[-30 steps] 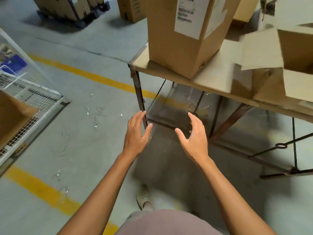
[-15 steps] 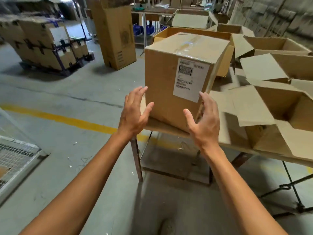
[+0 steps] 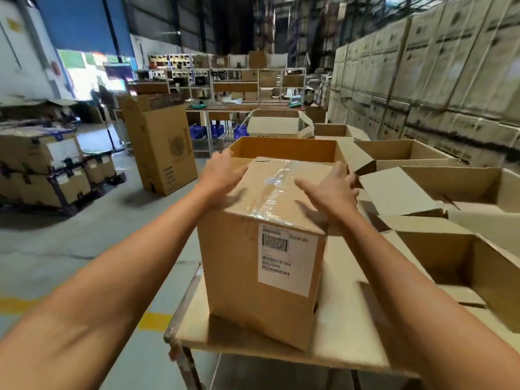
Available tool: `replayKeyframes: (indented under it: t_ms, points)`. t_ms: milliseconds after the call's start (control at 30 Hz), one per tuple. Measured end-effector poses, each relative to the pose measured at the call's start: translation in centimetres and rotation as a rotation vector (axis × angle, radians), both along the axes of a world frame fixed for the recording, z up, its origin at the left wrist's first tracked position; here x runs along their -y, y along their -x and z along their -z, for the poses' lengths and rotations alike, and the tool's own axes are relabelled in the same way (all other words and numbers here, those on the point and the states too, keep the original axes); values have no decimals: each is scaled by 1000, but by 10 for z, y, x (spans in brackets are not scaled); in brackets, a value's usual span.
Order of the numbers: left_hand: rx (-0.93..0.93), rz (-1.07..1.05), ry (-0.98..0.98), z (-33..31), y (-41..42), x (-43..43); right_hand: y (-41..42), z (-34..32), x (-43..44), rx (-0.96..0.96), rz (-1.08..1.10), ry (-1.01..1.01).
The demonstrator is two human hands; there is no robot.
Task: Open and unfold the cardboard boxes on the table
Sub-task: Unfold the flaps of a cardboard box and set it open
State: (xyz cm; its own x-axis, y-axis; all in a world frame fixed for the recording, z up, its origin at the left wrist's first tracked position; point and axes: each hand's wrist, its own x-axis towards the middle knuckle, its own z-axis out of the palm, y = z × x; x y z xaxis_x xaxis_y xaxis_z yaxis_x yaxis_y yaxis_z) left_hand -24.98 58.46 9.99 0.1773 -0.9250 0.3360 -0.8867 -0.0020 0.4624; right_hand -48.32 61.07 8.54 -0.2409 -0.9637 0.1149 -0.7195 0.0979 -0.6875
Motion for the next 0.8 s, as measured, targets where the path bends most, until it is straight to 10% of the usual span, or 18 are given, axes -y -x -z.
replayKeyframes:
  t_ms: [233,800]
  points:
    - [-364,102,-637,19,-33,49,0,26,34,49,-11,-159]
    - [-550,134,34,47,-63,-151,-40,38,-168,-24,32,369]
